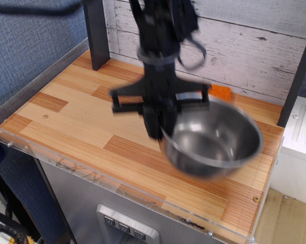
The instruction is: Move silver bowl to back left corner of counter
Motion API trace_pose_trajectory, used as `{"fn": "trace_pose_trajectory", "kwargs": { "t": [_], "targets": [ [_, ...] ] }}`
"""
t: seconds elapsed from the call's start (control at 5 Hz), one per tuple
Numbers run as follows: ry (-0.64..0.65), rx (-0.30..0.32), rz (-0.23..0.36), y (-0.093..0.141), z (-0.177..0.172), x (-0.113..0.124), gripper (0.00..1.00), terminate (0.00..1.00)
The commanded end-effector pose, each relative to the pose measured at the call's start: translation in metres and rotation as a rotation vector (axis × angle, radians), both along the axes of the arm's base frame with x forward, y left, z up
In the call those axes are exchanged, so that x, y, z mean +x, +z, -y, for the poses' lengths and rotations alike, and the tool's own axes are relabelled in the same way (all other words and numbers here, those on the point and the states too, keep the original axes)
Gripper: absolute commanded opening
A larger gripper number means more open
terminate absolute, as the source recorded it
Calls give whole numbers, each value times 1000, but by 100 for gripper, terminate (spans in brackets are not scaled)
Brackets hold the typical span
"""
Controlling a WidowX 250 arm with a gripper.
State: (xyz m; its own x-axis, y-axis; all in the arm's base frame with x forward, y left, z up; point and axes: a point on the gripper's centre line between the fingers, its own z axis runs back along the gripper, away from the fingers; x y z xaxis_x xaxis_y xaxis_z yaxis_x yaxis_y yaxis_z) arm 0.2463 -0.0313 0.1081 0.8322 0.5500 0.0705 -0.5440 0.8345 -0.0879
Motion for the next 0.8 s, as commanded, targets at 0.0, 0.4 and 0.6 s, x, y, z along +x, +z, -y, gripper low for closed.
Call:
{"fn": "trace_pose_trajectory", "kwargs": {
  "t": [0.0,0.4,0.6],
  "targets": [
    [165,0,77,37,-68,5,0,0],
    [355,-11,68,34,-151,15,0,0],
    [415,-12,36,18,-181,23,0,0]
  ]
}}
